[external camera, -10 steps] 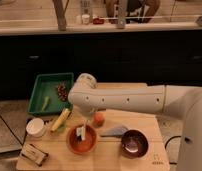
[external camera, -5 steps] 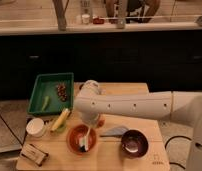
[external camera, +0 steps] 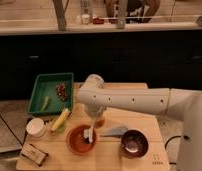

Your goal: Wipe red bowl with brush

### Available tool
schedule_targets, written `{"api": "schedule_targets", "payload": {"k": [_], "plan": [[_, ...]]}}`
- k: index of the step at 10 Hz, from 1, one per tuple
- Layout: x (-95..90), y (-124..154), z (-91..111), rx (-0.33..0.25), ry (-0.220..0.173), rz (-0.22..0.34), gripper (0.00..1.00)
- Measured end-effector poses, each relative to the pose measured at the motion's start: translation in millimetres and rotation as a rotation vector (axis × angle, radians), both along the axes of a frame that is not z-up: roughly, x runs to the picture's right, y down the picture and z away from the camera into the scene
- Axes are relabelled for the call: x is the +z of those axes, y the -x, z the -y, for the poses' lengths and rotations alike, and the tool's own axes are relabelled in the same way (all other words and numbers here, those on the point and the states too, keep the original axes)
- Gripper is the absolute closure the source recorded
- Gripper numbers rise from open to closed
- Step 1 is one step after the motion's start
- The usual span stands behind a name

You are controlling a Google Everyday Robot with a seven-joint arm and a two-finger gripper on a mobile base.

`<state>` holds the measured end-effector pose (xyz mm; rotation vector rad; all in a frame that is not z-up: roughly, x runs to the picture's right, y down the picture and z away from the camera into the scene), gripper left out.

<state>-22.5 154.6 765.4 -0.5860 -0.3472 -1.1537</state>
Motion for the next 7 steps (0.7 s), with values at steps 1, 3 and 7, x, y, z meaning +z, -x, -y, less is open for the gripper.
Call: {"api": "schedule_targets", "payload": {"k": [1, 3, 7], "plan": [[1.2, 8, 2, -0.002, -0.001, 0.004, 1.0], [-2.2, 35, 3, -0.029, -0.005, 0.033, 1.0], [-27.1, 66, -23, -0.093, 0.009, 0.122, 1.0]]}}
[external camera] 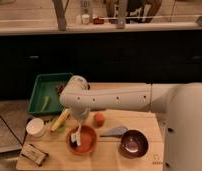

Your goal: Wipe red bowl with brush

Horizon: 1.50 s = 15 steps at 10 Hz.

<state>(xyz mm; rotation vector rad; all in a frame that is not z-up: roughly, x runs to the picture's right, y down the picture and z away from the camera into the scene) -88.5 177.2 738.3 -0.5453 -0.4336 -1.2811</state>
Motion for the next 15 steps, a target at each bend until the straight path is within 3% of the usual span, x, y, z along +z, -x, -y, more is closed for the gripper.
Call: {"api": "schedule_targets", "payload": {"k": [2, 3, 5, 7, 9, 11, 13, 15], "plan": [[-1.3, -13, -11, -0.01, 0.009, -0.019, 1.0], [2.0, -33, -12, -0.003, 0.014, -0.051, 1.0], [8.8, -64, -9, 0.025, 0.013, -0.101, 1.0], [19.2, -77, 2, 0.05, 0.005, -0.127, 1.0], [25.4, -69, 12, 0.06, -0.003, -0.123, 1.0], [24.7, -42, 20, 0.054, -0.013, -0.097, 1.0], [18.4, -9, 23, 0.034, -0.019, -0.048, 1.0], [11.1, 2, 17, 0.005, -0.012, -0.004, 1.0]]}}
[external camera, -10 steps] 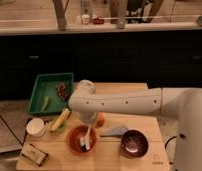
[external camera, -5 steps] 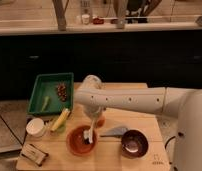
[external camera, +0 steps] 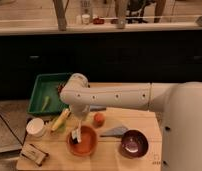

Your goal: Wipe red bowl with brush

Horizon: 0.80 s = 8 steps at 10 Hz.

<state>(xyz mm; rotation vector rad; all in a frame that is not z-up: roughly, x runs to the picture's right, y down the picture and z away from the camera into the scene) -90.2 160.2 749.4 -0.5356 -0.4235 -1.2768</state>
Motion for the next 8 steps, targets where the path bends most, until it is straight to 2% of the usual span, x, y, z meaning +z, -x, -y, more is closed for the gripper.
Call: {"api": "schedule_targets", "payload": {"k": [2, 4, 6, 8], "plan": [[-10.4, -3, -19, -0.032, 0.023, 0.033, 1.0], [-4.6, -19, -29, -0.014, 0.044, -0.001, 1.0], [12.9, -51, -25, 0.03, 0.05, -0.08, 1.0], [27.7, -57, -8, 0.064, 0.043, -0.118, 1.0]]}}
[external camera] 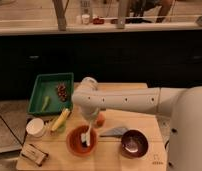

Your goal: Wipe red bowl with brush

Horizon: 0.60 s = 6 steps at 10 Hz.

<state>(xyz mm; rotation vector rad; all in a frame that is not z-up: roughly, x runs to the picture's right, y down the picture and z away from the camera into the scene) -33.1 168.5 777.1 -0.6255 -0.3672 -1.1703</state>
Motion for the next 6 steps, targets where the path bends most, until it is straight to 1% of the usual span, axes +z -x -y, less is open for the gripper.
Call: {"api": "schedule_targets", "payload": {"k": [1, 3, 4, 6], "plan": [[4.1, 3, 6, 0.009, -0.001, -0.005, 1.0], [7.3, 17, 17, 0.018, -0.003, 0.014, 1.0], [4.3, 28, 19, 0.011, 0.004, 0.042, 1.0], [-5.2, 39, 18, 0.011, 0.01, 0.103, 1.0]]}}
